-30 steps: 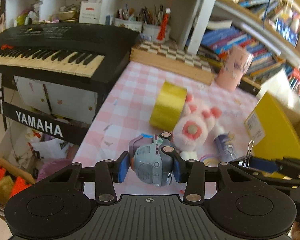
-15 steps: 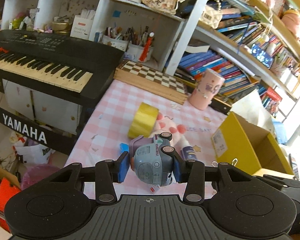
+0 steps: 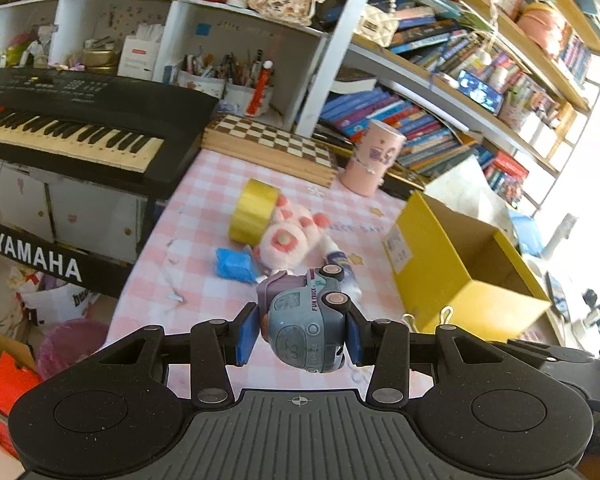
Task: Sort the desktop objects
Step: 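Lift the binder clip and toy car and carry both over the yellow cardboard box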
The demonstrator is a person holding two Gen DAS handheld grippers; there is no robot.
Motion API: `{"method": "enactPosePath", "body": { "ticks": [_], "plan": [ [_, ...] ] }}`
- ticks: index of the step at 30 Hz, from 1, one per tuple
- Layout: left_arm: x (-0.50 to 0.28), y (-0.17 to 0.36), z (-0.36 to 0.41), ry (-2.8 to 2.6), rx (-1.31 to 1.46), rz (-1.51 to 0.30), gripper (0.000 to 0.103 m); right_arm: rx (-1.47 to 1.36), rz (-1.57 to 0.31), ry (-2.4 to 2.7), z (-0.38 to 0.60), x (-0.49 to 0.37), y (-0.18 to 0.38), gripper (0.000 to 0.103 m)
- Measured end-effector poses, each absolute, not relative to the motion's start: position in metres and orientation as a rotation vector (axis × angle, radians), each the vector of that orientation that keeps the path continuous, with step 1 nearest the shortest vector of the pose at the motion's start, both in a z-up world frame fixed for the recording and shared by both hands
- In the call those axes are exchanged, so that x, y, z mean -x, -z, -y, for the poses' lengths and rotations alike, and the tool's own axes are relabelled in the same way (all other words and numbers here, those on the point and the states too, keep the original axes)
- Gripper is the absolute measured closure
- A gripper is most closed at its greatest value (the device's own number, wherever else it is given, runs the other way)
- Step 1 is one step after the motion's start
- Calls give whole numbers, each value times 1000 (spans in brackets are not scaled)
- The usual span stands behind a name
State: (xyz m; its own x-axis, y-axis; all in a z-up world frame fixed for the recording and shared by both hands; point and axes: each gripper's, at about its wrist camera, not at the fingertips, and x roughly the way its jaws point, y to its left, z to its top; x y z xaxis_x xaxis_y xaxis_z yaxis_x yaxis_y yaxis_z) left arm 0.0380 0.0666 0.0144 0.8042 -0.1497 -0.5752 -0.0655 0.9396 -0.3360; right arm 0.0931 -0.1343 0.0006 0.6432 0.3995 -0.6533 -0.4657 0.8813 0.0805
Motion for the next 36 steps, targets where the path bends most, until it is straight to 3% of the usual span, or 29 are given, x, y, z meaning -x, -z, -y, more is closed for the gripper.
{"method": "enactPosePath", "body": {
  "ticks": [36],
  "plan": [
    [-3,-2,6,372,275,-727,60,-16,-780,-208,210,4,8,66]
  ]
}}
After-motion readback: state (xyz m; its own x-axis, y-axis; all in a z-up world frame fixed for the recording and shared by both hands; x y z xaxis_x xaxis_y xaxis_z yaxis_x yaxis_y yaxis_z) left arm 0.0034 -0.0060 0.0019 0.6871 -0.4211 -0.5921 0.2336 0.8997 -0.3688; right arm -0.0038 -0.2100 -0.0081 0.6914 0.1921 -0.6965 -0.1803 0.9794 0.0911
